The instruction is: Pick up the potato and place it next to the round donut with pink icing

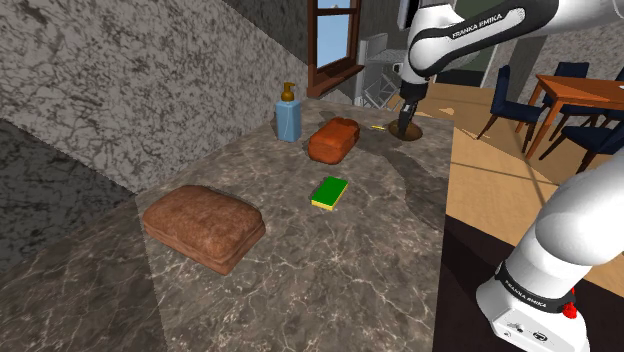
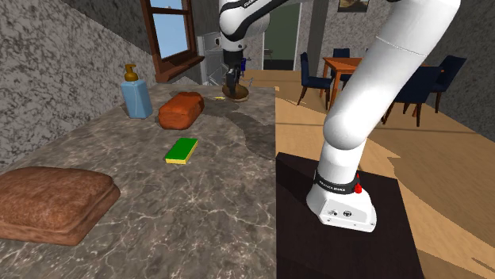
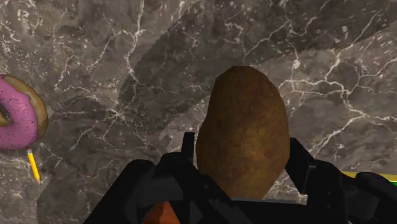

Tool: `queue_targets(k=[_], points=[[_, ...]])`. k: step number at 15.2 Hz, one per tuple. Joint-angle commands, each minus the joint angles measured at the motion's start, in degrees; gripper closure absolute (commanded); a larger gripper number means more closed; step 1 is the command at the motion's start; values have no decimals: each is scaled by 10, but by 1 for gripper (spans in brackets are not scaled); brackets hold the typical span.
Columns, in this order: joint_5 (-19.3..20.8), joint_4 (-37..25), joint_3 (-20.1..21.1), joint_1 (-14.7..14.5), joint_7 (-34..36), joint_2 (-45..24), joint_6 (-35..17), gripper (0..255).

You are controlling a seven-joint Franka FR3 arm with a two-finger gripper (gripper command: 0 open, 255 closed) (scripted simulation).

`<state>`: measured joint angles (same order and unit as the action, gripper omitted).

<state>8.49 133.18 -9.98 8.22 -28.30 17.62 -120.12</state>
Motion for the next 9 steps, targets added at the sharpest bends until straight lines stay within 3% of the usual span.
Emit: queue_targets(k=[1,9], points=[[1,-19,-19,10,-30,-14,1,255],[-25,-124,-91,43,-150,-115,-3,255]])
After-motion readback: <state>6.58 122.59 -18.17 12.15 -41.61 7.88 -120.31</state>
